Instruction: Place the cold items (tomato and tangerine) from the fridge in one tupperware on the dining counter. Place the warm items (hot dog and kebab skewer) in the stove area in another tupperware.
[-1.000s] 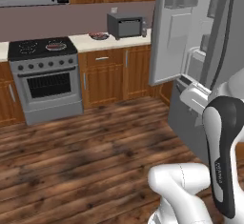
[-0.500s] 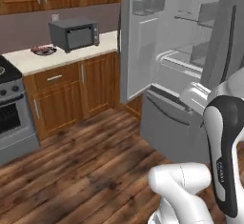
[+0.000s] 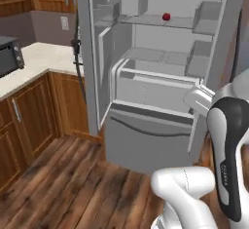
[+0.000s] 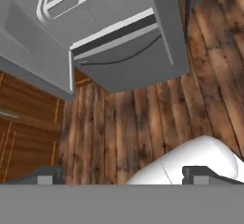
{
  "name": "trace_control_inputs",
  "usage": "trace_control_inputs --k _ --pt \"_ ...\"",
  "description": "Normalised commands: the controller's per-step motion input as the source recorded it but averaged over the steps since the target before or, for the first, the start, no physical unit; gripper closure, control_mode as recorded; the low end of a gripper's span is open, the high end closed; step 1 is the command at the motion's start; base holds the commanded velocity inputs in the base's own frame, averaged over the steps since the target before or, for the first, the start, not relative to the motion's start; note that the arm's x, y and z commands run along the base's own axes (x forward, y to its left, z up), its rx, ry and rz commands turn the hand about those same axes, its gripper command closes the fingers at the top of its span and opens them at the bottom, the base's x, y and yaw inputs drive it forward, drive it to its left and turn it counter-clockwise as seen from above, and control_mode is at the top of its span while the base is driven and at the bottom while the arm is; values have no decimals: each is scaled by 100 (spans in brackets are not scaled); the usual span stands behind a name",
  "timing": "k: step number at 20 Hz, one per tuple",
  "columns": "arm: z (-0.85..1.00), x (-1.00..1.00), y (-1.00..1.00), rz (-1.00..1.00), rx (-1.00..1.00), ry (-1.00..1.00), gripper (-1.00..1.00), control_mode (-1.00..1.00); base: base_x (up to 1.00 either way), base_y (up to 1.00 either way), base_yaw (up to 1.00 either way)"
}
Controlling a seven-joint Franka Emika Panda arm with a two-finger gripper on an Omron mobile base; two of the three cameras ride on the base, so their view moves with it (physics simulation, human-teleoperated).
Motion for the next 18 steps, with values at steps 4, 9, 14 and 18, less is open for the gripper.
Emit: trace_control_inputs --k 4,9,14,18 --pt "0 0 0 0 0 0 -100 100 53 82 -54" --pt "0 0 0 0 0 0 -100 100 30 34 -24" --pt "0 0 0 0 0 0 -100 100 39 6 -6" --pt "0 0 0 0 0 0 -100 100 70 7 -15"
